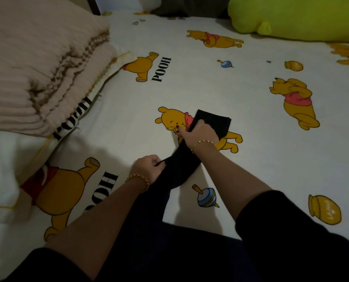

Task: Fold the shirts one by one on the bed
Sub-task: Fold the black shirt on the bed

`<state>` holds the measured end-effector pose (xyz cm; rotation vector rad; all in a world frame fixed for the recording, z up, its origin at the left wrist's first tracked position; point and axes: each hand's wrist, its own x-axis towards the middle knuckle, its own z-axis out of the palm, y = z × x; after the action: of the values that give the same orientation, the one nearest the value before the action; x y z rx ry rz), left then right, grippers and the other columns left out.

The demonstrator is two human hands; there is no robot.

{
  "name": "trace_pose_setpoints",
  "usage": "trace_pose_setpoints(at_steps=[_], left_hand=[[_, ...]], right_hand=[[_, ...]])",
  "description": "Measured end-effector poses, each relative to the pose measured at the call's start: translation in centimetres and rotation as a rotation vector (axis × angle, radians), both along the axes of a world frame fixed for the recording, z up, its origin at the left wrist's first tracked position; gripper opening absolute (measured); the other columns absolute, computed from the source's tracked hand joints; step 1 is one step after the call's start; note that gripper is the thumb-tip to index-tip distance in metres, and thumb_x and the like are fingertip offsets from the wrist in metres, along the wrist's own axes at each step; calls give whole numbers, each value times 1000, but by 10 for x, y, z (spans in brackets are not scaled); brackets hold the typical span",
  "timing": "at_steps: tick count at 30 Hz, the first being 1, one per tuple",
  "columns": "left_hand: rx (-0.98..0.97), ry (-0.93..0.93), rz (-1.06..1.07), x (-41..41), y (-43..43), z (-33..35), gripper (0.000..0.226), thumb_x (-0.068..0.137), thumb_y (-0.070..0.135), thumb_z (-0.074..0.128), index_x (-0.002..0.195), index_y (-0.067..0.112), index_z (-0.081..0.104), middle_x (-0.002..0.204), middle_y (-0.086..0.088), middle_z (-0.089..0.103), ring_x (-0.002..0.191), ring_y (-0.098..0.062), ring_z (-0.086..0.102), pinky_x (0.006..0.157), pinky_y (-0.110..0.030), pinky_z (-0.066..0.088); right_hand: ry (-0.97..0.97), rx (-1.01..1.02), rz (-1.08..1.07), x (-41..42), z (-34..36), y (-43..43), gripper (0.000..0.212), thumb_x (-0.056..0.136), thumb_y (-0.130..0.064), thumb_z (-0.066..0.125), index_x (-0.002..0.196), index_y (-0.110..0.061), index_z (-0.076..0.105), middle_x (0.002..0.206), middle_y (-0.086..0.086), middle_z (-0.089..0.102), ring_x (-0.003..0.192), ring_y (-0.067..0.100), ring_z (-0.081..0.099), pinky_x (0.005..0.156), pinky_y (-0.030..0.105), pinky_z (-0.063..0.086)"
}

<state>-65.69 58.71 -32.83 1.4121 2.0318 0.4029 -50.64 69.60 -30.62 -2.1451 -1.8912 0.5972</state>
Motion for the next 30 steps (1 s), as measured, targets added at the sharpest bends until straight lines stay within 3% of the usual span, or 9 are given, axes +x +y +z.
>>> trace_pose_setpoints(at_steps=[4, 8, 12, 15, 20, 23, 26, 27, 30], left_hand=[[19, 1, -11, 0, -4, -1, 24, 90, 34, 57, 75, 15, 60, 68, -6, 62, 74, -23, 58, 63, -28, 40], [26, 16, -11, -3, -3, -1, 21, 90, 30, 56, 77, 14, 60, 74, -8, 65, 76, -23, 58, 63, -27, 39], [10, 83, 3, 1, -2, -3, 21, 91, 30, 52, 77, 15, 57, 76, -7, 62, 80, -26, 58, 64, -28, 38], [0, 153, -7, 8, 2, 1, 23, 92, 36, 50, 79, 18, 57, 78, -4, 61, 81, -25, 57, 65, -28, 41], [54, 179, -21, 29, 16, 7, 33, 88, 52, 51, 89, 20, 60, 84, 0, 62, 82, -21, 59, 70, -29, 48], [51, 114, -68, 44, 31, 8, 38, 84, 57, 55, 96, 22, 62, 87, 4, 59, 84, -19, 59, 77, -32, 51], [20, 96, -86, 52, 46, 7, 44, 82, 64, 53, 77, 20, 60, 75, 3, 61, 75, -19, 59, 73, -31, 50], [-5, 97, -80, 53, 50, 6, 48, 83, 63, 53, 67, 18, 57, 66, 2, 59, 70, -20, 58, 68, -29, 48], [-25, 74, -57, 50, 56, 5, 43, 90, 48, 54, 58, 19, 55, 59, 0, 56, 69, -23, 59, 66, -28, 44]], right_hand=[[6, -126, -25, -1, -14, -4, 45, 88, -44, 55, 115, -7, 56, 113, 11, 59, 104, 29, 58, 80, 35, 49], [577, 14, -385, 24, -3, -4, 26, 93, -20, 47, 104, 0, 59, 98, 14, 61, 87, 27, 54, 68, 26, 32], [720, -1, -740, 77, -10, -15, 36, 93, -27, 46, 107, 3, 61, 108, 19, 62, 103, 36, 57, 85, 37, 44], [671, -121, -748, 103, -13, -26, 46, 89, -37, 49, 106, 4, 62, 110, 20, 63, 101, 40, 60, 88, 41, 50], [889, -215, -721, 117, -1, -14, 50, 73, -52, 56, 95, -7, 56, 103, 14, 63, 91, 34, 62, 83, 50, 55], [1122, -263, -721, 121, 5, 3, 72, 60, -55, 76, 109, -7, 57, 103, 10, 65, 92, 30, 64, 83, 47, 55], [1164, -465, -688, 126, -14, 30, 108, 28, -66, 87, 121, -18, 58, 111, 9, 67, 98, 33, 66, 85, 52, 51], [1137, -505, -645, 126, -16, 36, 105, 31, -63, 88, 121, -19, 59, 112, 10, 66, 100, 34, 65, 86, 52, 50], [1000, -425, -571, 120, 11, 37, 52, 72, -24, 74, 117, -5, 58, 114, 17, 63, 99, 35, 63, 78, 46, 54]])
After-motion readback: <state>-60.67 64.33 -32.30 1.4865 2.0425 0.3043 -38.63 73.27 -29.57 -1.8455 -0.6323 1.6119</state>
